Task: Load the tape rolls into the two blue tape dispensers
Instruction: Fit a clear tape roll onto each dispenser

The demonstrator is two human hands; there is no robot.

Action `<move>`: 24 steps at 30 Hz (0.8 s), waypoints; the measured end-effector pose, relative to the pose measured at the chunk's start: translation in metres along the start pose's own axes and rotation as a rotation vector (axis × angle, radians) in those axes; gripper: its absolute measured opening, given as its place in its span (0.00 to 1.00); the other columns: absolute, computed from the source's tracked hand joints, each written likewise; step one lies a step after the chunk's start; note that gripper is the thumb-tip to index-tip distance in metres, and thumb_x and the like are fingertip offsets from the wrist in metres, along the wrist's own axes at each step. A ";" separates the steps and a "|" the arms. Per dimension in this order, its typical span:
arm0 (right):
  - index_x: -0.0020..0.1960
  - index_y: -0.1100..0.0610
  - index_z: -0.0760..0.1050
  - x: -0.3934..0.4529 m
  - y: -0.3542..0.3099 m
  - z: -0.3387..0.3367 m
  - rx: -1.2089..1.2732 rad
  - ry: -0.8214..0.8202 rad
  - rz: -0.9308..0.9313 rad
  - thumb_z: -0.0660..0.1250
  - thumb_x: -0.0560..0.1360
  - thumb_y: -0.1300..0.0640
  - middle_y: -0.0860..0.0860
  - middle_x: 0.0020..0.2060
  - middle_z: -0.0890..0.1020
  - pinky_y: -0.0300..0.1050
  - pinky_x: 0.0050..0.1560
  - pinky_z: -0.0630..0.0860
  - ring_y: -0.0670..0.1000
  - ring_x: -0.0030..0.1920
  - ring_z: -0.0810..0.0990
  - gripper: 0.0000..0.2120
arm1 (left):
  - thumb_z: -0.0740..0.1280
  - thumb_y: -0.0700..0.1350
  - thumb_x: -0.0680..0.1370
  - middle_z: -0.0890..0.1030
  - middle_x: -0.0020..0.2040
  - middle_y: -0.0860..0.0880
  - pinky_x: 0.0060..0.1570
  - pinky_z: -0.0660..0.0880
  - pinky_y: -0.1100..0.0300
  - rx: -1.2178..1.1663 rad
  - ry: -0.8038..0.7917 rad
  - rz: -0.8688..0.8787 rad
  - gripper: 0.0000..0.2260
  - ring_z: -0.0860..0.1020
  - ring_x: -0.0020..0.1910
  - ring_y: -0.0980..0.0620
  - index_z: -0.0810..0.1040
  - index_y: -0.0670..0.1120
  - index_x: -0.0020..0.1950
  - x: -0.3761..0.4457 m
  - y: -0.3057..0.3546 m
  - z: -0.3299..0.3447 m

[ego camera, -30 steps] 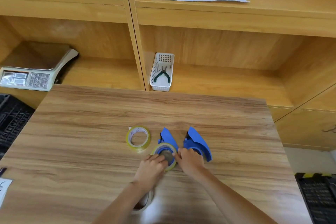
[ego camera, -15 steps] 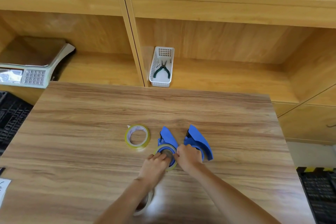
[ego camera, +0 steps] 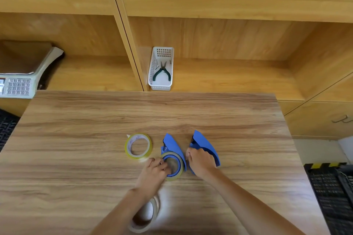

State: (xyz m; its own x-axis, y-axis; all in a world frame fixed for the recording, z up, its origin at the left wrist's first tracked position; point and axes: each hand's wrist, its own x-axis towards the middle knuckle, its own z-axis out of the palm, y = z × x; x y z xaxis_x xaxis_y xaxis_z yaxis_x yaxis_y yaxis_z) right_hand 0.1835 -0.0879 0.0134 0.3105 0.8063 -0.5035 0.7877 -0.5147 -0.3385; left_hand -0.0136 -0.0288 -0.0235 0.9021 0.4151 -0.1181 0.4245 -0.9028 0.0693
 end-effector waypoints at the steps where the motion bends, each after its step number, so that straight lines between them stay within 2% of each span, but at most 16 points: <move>1: 0.51 0.56 0.76 -0.001 -0.001 0.001 0.000 -0.023 -0.011 0.54 0.81 0.60 0.55 0.41 0.81 0.47 0.34 0.71 0.57 0.40 0.80 0.11 | 0.70 0.42 0.58 0.81 0.36 0.56 0.49 0.64 0.57 0.011 0.011 0.012 0.11 0.71 0.49 0.51 0.84 0.53 0.37 0.000 -0.001 0.001; 3: 0.51 0.56 0.75 -0.002 -0.005 0.003 -0.006 -0.052 -0.033 0.54 0.80 0.61 0.56 0.43 0.82 0.49 0.37 0.70 0.59 0.44 0.81 0.11 | 0.67 0.41 0.58 0.81 0.36 0.56 0.49 0.65 0.56 0.035 0.013 0.024 0.11 0.73 0.49 0.51 0.83 0.53 0.36 0.000 -0.002 0.005; 8: 0.54 0.57 0.75 -0.003 -0.006 0.007 0.006 -0.077 -0.025 0.55 0.79 0.62 0.57 0.46 0.83 0.50 0.43 0.73 0.59 0.48 0.81 0.11 | 0.68 0.41 0.59 0.81 0.35 0.55 0.50 0.65 0.56 0.027 0.030 0.039 0.11 0.70 0.49 0.50 0.84 0.54 0.36 0.000 -0.004 0.009; 10: 0.54 0.57 0.76 -0.003 -0.004 0.008 0.002 -0.085 -0.029 0.55 0.80 0.62 0.56 0.47 0.83 0.52 0.45 0.75 0.58 0.49 0.81 0.11 | 0.70 0.41 0.58 0.81 0.36 0.55 0.49 0.65 0.56 -0.001 0.031 0.033 0.11 0.70 0.49 0.51 0.84 0.54 0.36 0.001 -0.003 0.010; 12: 0.54 0.55 0.77 -0.003 -0.001 0.009 0.002 -0.085 -0.034 0.56 0.80 0.61 0.55 0.48 0.84 0.49 0.42 0.73 0.58 0.49 0.81 0.11 | 0.76 0.42 0.57 0.81 0.37 0.56 0.49 0.65 0.57 -0.049 0.020 0.017 0.13 0.71 0.50 0.51 0.84 0.54 0.38 0.001 -0.003 0.008; 14: 0.53 0.54 0.77 -0.003 0.002 0.009 0.010 -0.075 -0.037 0.56 0.80 0.61 0.54 0.48 0.84 0.47 0.41 0.70 0.57 0.50 0.81 0.11 | 0.80 0.50 0.55 0.82 0.43 0.55 0.52 0.65 0.57 -0.098 0.019 0.029 0.19 0.74 0.51 0.52 0.83 0.53 0.44 0.000 -0.009 0.005; 16: 0.53 0.53 0.77 -0.003 0.004 0.007 0.028 -0.063 -0.027 0.56 0.80 0.61 0.52 0.49 0.83 0.46 0.41 0.69 0.55 0.49 0.81 0.12 | 0.76 0.58 0.62 0.81 0.50 0.53 0.54 0.65 0.57 -0.143 0.065 0.027 0.23 0.77 0.53 0.50 0.79 0.52 0.53 -0.004 -0.019 0.000; 17: 0.52 0.53 0.77 -0.003 0.006 0.005 0.044 -0.053 -0.018 0.56 0.80 0.61 0.52 0.48 0.83 0.46 0.40 0.69 0.54 0.46 0.80 0.12 | 0.71 0.60 0.69 0.80 0.51 0.52 0.54 0.65 0.57 -0.154 0.130 -0.018 0.20 0.78 0.52 0.50 0.77 0.51 0.55 -0.005 -0.026 -0.003; 19: 0.50 0.52 0.76 -0.002 0.009 0.001 0.077 -0.025 -0.008 0.54 0.80 0.60 0.51 0.46 0.84 0.48 0.38 0.73 0.53 0.41 0.80 0.12 | 0.61 0.59 0.77 0.79 0.50 0.51 0.52 0.66 0.56 -0.151 0.201 -0.197 0.17 0.76 0.50 0.49 0.76 0.49 0.56 -0.007 -0.046 -0.009; 20: 0.49 0.51 0.75 0.000 0.011 0.000 0.094 -0.013 -0.011 0.53 0.81 0.59 0.51 0.44 0.84 0.50 0.38 0.76 0.53 0.39 0.80 0.12 | 0.60 0.59 0.77 0.80 0.49 0.50 0.52 0.66 0.55 -0.132 0.181 -0.285 0.17 0.77 0.49 0.47 0.76 0.48 0.55 -0.008 -0.058 -0.010; 22: 0.48 0.50 0.73 0.002 0.013 -0.002 0.114 0.013 -0.025 0.51 0.82 0.56 0.50 0.42 0.83 0.55 0.42 0.79 0.53 0.38 0.81 0.13 | 0.71 0.55 0.71 0.81 0.47 0.48 0.52 0.66 0.53 -0.056 0.052 -0.387 0.18 0.80 0.48 0.45 0.78 0.45 0.53 -0.010 -0.079 -0.009; 23: 0.47 0.49 0.73 0.002 0.014 -0.002 0.118 0.024 -0.030 0.50 0.82 0.56 0.49 0.41 0.83 0.55 0.43 0.79 0.53 0.38 0.80 0.13 | 0.79 0.50 0.63 0.82 0.45 0.47 0.52 0.65 0.53 -0.011 -0.024 -0.403 0.20 0.82 0.46 0.44 0.79 0.46 0.51 -0.011 -0.086 -0.009; 24: 0.47 0.49 0.72 0.002 0.014 -0.003 0.124 0.035 -0.034 0.50 0.82 0.55 0.49 0.41 0.83 0.56 0.43 0.79 0.52 0.38 0.80 0.13 | 0.83 0.42 0.55 0.83 0.44 0.48 0.52 0.64 0.53 0.006 -0.102 -0.399 0.25 0.83 0.45 0.44 0.81 0.47 0.50 -0.011 -0.091 -0.007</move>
State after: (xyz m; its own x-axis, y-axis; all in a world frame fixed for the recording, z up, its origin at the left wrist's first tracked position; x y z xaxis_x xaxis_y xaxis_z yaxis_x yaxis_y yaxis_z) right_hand 0.1968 -0.0928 0.0102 0.3046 0.8326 -0.4626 0.7273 -0.5169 -0.4515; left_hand -0.0621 0.0498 -0.0220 0.6541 0.7199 -0.2322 0.7388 -0.6738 -0.0077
